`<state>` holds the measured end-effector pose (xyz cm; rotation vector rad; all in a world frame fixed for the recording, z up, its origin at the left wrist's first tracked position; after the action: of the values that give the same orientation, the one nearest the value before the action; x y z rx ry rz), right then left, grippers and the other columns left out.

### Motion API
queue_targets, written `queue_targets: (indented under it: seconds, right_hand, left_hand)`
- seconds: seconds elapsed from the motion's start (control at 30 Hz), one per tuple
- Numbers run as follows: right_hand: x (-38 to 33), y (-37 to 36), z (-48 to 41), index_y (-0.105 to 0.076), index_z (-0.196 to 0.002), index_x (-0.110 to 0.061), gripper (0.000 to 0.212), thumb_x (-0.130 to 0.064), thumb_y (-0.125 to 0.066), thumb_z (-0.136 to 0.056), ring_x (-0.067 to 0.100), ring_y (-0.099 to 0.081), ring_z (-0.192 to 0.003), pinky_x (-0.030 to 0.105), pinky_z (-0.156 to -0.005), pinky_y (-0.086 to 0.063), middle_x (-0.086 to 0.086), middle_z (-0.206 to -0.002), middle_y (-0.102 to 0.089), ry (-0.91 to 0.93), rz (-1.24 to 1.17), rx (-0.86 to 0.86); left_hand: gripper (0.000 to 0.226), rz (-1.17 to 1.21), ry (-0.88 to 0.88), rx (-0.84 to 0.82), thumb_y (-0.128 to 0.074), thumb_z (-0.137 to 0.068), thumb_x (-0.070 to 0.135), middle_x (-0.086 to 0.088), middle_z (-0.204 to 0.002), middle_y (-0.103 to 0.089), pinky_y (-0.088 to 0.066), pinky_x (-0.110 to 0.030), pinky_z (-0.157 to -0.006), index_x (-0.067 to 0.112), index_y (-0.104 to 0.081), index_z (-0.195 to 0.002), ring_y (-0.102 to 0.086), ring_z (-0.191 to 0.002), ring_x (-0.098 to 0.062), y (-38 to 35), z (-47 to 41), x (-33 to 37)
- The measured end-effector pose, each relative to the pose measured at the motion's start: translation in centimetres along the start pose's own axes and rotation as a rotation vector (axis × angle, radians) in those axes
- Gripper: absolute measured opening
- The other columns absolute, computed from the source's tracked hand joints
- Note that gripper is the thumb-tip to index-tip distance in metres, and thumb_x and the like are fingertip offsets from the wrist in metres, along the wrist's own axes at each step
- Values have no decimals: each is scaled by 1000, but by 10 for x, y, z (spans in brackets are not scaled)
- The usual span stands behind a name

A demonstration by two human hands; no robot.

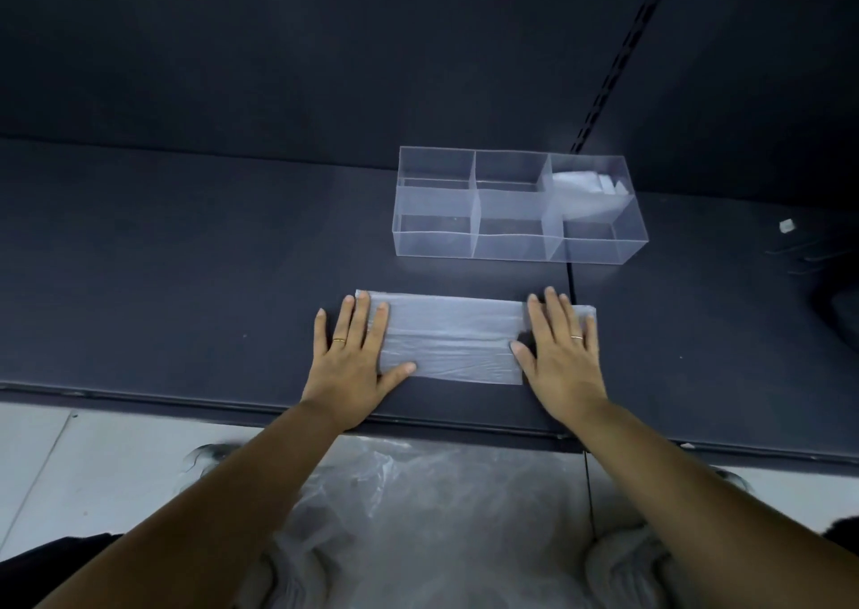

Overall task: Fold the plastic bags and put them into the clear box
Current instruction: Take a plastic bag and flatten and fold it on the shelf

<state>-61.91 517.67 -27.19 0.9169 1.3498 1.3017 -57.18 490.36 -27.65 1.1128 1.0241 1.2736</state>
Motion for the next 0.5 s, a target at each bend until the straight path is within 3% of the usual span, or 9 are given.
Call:
queue_targets:
  seconds: [0.07, 0.1, 0.17, 0.23, 0.33, 0.5]
  right_hand:
    - [-1, 12, 12, -44, -138, -17, 54, -42, -56, -92, 25, -30, -135, 37, -112, -14, 7, -145, -39, 91, -98, 114]
    - [-3, 15, 19, -55, -124, -18, 45, -39, -65, -86, 25, -42, -121, 35, -102, -25, 4, -129, -49, 152, -142, 138]
    - [-9, 15, 32, -64, -100, -18, 30, -31, -77, -76, 25, -52, -97, 34, -84, -35, 0, -104, -54, 218, -167, 111]
    - [-14, 14, 37, -67, -87, -16, 18, -21, -80, -74, 26, -54, -86, 35, -76, -41, 1, -92, -55, 200, -192, 89]
    - [-22, 17, 27, -65, -79, -14, 6, -11, -69, -84, 27, -53, -91, 37, -79, -41, 3, -92, -56, 132, -228, 53]
    - [-17, 25, 17, -61, -79, -15, 15, -11, -55, -93, 23, -50, -98, 30, -87, -38, 1, -97, -53, 46, -347, -118]
  left_hand:
    - [93, 37, -34, 39, 1, -81, 76, -7, -160, 2, 12, -49, -116, 16, -2, -152, 3, -148, -24, 6, 6, 2]
    - [91, 59, -80, 56, -7, -84, 74, -7, -160, -8, 6, -49, -118, 13, -13, -152, -4, -148, -24, 10, 10, 6]
    - [84, 90, -219, 71, -22, -88, 68, -6, -157, -23, -3, -44, -119, 10, -29, -149, -15, -146, -23, 13, 16, 19]
    - [77, 92, -341, 58, -30, -91, 63, -4, -157, -24, 3, -36, -119, 12, -30, -148, -14, -146, -20, 13, 19, 34]
    - [73, 131, -339, 41, -39, -93, 59, -1, -159, -19, 5, -29, -118, 14, -27, -150, -14, -146, -16, 10, 16, 49]
    - [57, 221, -219, 134, -57, -92, 43, 0, -147, -44, -25, -35, -111, 15, -47, -140, -40, -135, -18, 16, 10, 60]
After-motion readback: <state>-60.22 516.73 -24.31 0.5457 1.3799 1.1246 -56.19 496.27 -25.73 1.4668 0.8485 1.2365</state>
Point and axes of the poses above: each hand's wrist, its own z-axis away from the middle knuckle, its own y-axis out of the back of the hand, x = y × z, the point moved 2 cm from there along -z, towards the middle knuckle
